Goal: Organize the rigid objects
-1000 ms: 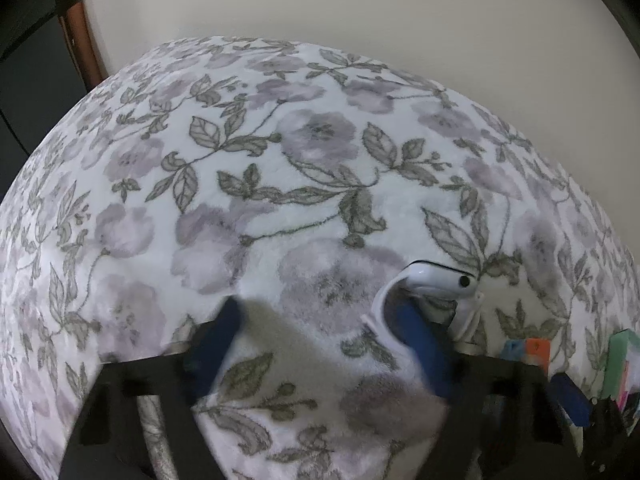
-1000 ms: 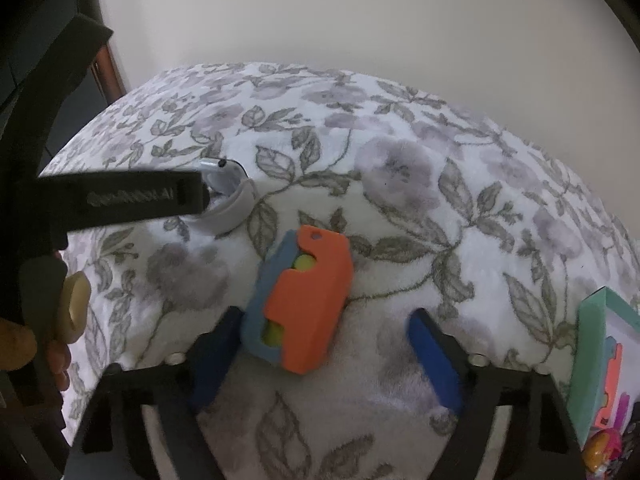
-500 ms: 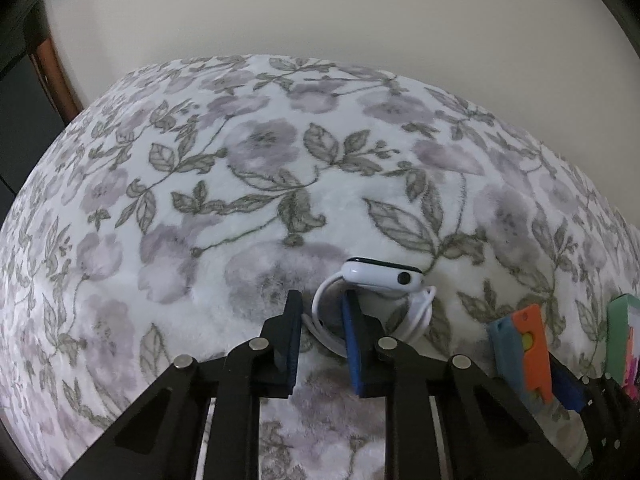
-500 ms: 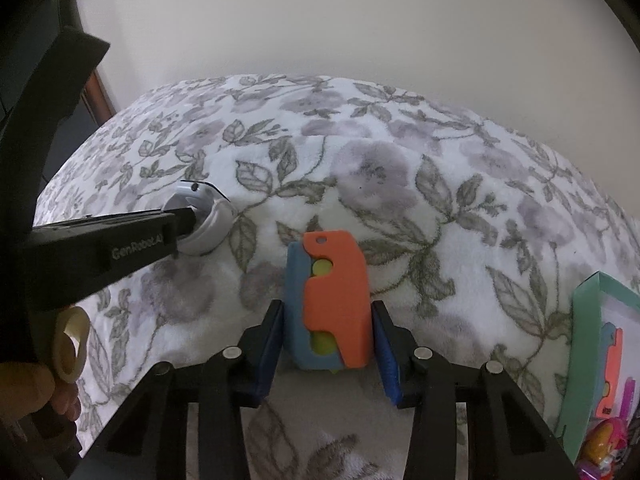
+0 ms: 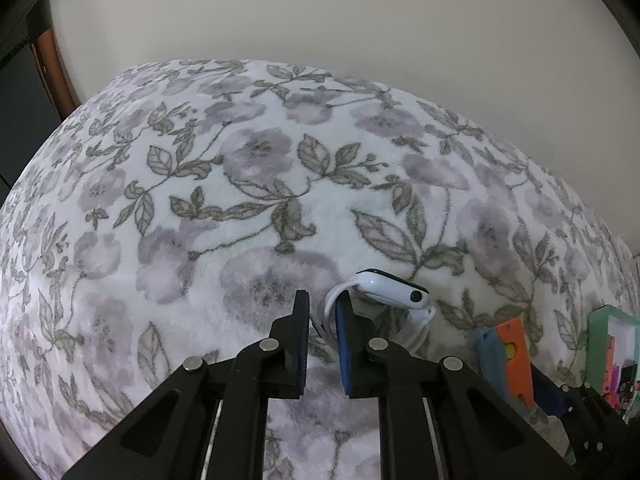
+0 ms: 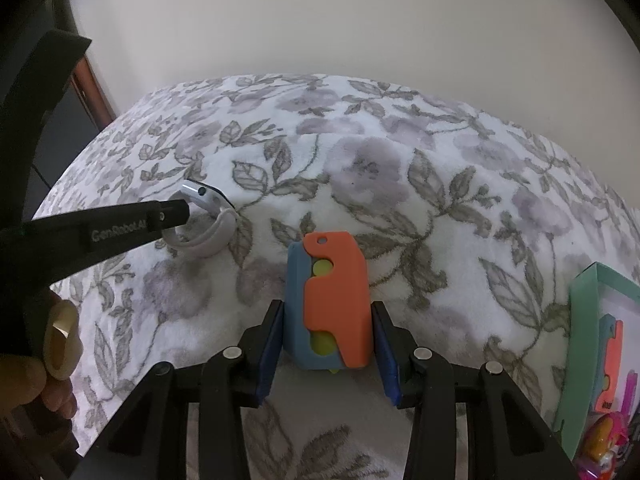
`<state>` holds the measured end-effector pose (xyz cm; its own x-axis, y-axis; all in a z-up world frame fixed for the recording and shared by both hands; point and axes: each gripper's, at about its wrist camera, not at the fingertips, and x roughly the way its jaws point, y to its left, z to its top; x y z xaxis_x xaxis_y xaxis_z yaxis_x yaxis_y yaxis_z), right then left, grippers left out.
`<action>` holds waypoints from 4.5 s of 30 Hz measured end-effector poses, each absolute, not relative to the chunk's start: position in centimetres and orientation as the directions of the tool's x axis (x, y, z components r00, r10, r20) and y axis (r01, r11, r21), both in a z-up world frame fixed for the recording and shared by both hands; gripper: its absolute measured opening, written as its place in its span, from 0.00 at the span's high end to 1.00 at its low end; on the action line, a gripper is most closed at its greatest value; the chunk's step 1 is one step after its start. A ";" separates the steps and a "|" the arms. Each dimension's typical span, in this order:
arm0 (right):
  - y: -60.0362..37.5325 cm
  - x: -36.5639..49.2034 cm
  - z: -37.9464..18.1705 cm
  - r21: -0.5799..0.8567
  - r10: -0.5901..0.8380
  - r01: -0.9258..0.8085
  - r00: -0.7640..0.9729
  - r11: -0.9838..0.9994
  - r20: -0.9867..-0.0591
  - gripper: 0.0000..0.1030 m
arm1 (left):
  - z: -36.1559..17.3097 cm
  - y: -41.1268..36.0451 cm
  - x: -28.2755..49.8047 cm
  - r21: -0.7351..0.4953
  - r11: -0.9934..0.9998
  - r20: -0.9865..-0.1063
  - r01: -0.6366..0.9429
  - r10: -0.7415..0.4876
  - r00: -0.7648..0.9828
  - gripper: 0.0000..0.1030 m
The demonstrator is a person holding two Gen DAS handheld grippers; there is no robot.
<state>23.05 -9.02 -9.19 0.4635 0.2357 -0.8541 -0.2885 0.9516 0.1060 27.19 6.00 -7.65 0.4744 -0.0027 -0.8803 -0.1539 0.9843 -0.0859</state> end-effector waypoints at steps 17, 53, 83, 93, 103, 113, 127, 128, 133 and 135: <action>-11.4 23.1 -6.9 0.116 0.226 -0.244 0.495 0.963 -0.839 0.57 | -3.0 4.1 26.6 -0.121 0.986 -0.832 -0.112 -0.039 0.554 0.87; -32.4 6.4 -1.3 0.000 -0.070 0.181 0.381 0.984 -0.922 0.57 | 2.9 -16.4 10.1 -0.239 0.903 -0.839 0.357 -0.377 0.392 0.87; -33.7 2.4 -2.8 0.008 -0.075 0.218 0.371 0.976 -0.926 0.39 | -0.7 -14.7 5.4 -0.224 0.910 -0.875 0.350 -0.346 0.339 0.35; -31.3 0.1 -0.6 -0.001 -0.080 0.175 0.443 0.985 -0.893 0.20 | 2.4 -10.5 3.2 -0.127 0.949 -0.820 0.289 -0.264 0.507 0.25; -29.5 -1.8 1.0 -0.018 -0.092 0.153 0.493 0.988 -0.865 0.01 | 4.7 -7.4 0.7 -0.110 0.959 -0.770 0.262 -0.249 0.588 0.25; -29.2 -3.3 3.6 -0.005 -0.108 0.177 0.580 0.984 -0.808 0.00 | 5.3 -6.6 -0.6 -0.021 0.973 -0.765 0.230 -0.164 0.622 0.24; -29.1 -4.4 5.3 0.003 -0.117 0.186 0.629 0.983 -0.768 0.00 | 5.2 -6.6 -0.7 -0.028 0.971 -0.779 0.236 -0.169 0.604 0.24; -29.1 -4.4 5.3 0.002 -0.118 0.186 0.630 0.983 -0.768 0.00 | 5.2 -6.7 -0.7 -0.030 0.972 -0.777 0.234 -0.170 0.606 0.24; -29.1 -4.4 5.3 0.001 -0.115 0.182 0.629 0.983 -0.769 0.00 | 5.2 -6.6 -0.9 -0.034 0.969 -0.762 0.243 -0.183 0.621 0.24; -29.1 -4.3 5.3 0.001 -0.115 0.181 0.626 0.984 -0.771 0.00 | 5.2 -6.6 -0.9 -0.034 0.970 -0.762 0.242 -0.182 0.621 0.24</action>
